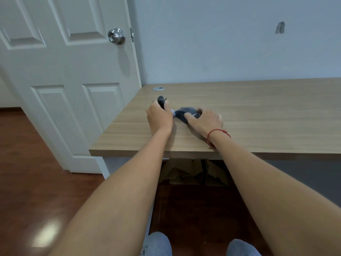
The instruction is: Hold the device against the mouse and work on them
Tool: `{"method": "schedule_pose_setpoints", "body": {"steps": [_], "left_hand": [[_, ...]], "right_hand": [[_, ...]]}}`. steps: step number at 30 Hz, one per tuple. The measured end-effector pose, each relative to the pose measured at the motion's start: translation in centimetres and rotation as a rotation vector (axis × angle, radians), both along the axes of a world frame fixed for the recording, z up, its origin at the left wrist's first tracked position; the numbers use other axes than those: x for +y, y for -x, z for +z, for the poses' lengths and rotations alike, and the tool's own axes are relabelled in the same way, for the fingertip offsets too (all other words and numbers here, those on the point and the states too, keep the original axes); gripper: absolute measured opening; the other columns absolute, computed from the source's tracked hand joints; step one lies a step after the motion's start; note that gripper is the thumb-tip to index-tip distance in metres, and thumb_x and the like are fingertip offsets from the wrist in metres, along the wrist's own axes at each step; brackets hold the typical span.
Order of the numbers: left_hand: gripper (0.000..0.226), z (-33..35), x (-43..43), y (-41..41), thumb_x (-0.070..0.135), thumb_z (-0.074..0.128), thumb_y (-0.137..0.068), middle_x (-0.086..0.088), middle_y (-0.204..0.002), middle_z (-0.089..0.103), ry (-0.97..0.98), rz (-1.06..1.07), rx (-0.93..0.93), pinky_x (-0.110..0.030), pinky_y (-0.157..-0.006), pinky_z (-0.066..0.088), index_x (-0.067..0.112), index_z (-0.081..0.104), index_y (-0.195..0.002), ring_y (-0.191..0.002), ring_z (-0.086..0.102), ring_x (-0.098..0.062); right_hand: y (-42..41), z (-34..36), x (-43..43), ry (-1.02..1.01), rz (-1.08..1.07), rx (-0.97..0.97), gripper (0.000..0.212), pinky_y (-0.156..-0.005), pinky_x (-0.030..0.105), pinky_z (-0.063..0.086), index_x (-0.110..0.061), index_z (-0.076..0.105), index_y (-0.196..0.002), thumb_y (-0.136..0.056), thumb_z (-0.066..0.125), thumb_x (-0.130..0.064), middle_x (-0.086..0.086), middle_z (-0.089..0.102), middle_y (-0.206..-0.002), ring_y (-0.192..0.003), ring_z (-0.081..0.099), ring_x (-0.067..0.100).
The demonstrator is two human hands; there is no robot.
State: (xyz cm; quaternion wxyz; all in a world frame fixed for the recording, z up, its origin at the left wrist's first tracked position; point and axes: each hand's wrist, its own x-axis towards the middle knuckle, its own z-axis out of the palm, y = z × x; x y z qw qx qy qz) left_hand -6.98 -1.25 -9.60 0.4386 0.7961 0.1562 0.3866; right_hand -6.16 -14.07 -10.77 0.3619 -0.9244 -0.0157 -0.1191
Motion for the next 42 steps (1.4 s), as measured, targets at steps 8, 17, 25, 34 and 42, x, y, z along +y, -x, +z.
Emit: {"method": "schedule_pose_setpoints", "body": {"steps": [8,17,25,34,42], "left_hand": [[0.026,-0.3,-0.1,0.0,0.026,0.054,-0.093,-0.013,-0.086,0.067,-0.033,-0.025,-0.048,-0.016,-0.062,0.027,0.002,0.059,-0.085,-0.076,0.052,-0.021],[0.030,-0.4,0.0,-0.3,0.028,0.056,-0.091,-0.016,-0.083,0.067,-0.031,-0.058,-0.037,-0.025,-0.063,0.030,0.000,0.058,-0.082,-0.082,0.059,-0.033],[0.028,-0.4,0.1,-0.5,0.028,0.055,-0.091,-0.017,-0.086,0.068,0.010,-0.049,-0.040,-0.027,-0.065,0.035,0.001,0.058,-0.082,-0.083,0.060,-0.030],[0.030,0.2,-0.2,0.2,0.029,0.055,-0.092,-0.014,-0.077,0.067,0.054,-0.028,-0.185,-0.028,-0.065,0.041,0.002,0.057,-0.080,-0.074,0.059,-0.027],[0.026,0.3,-0.5,0.2,0.029,0.056,-0.092,-0.010,-0.077,0.068,0.068,-0.098,-0.262,-0.030,-0.069,0.049,0.005,0.059,-0.083,-0.074,0.063,-0.025]], "right_hand": [[2.1,1.1,0.0,0.092,-0.135,-0.151,0.077,-0.110,0.044,0.035,-0.010,0.061,-0.116,-0.077,0.052,-0.076,0.007,0.071,-0.109,-0.110,0.062,0.029],[0.6,0.3,0.2,-0.168,0.014,-0.109,0.046,-0.094,0.043,0.050,-0.016,0.072,-0.100,-0.089,0.044,-0.052,0.003,0.072,-0.097,-0.099,0.066,0.026],[-0.1,0.3,-0.5,-0.138,0.257,0.010,0.044,-0.117,0.043,0.033,-0.027,0.059,-0.133,-0.091,0.052,-0.034,-0.003,0.058,-0.142,-0.135,0.048,0.018],[0.1,-0.2,-0.2,0.309,-0.031,-0.235,0.052,-0.113,0.046,0.028,-0.023,0.063,-0.117,-0.088,0.045,-0.062,0.001,0.068,-0.118,-0.116,0.057,0.023],[-0.2,-0.3,-0.1,0.289,0.107,-0.116,0.053,-0.116,0.048,0.021,-0.025,0.051,-0.136,-0.093,0.044,-0.055,0.005,0.059,-0.135,-0.127,0.051,0.026]]}}
